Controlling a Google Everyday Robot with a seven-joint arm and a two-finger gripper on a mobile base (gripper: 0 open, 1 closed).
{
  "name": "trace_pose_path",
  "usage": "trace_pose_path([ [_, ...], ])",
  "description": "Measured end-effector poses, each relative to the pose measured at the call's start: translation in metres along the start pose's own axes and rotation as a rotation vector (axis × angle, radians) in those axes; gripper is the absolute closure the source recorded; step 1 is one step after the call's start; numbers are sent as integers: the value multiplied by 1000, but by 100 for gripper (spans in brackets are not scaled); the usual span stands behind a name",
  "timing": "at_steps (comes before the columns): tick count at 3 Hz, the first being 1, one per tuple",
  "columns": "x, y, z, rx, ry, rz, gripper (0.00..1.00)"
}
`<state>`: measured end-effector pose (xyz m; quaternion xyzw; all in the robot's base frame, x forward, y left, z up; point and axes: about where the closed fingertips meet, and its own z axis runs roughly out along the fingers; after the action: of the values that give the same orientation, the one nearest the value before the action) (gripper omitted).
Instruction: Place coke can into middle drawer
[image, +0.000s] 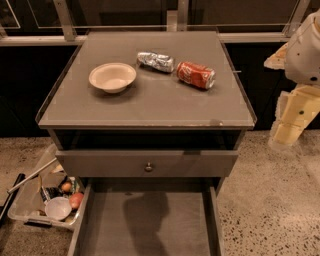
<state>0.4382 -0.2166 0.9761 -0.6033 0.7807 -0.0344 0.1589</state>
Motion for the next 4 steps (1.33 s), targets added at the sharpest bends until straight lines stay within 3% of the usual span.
trace_pose_path([
  [1, -3, -2, 0, 13, -3, -2, 0],
  [2, -24, -21, 6, 46, -38, -31, 0],
  [4, -72, -83, 35, 129, -166, -91, 0],
])
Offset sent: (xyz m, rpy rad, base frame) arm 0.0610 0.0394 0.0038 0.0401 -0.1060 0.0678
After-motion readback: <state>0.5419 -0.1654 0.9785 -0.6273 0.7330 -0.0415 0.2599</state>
